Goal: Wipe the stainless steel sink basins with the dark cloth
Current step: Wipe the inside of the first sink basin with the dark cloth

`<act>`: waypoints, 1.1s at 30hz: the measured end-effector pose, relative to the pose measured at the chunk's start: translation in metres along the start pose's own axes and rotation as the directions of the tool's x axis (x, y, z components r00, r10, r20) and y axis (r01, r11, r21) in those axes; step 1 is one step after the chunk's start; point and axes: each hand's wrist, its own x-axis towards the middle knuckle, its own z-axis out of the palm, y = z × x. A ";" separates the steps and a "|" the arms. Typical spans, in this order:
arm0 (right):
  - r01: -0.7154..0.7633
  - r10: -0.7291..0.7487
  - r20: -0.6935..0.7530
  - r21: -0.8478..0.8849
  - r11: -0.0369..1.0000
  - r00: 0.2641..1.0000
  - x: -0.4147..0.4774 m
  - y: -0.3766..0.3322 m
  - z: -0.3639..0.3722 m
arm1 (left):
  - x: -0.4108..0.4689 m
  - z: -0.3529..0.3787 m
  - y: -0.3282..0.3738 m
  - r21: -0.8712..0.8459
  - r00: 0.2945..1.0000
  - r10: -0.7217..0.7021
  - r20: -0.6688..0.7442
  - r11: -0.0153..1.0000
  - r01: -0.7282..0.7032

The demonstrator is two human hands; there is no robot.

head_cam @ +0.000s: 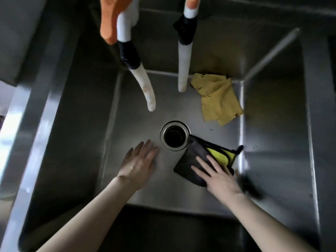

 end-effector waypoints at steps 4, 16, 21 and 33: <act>-0.246 0.263 -0.119 0.136 0.960 0.957 0.000 0.013 0.007 | 0.018 0.005 0.017 -0.019 0.999 0.013 -0.051 1.000 -0.014; -0.159 0.189 -0.181 0.167 0.973 0.965 0.060 0.010 -0.017 | 0.043 0.021 -0.001 0.073 0.995 -0.062 0.075 0.996 0.057; 0.011 0.012 -0.228 0.100 0.995 0.974 0.038 -0.007 -0.003 | 0.044 0.027 -0.007 0.117 0.982 -0.084 0.170 0.991 0.065; 0.093 -0.020 -0.275 0.255 0.962 0.961 0.168 -0.033 -0.090 | 0.056 0.020 -0.022 0.040 0.999 0.005 -0.047 0.999 -0.003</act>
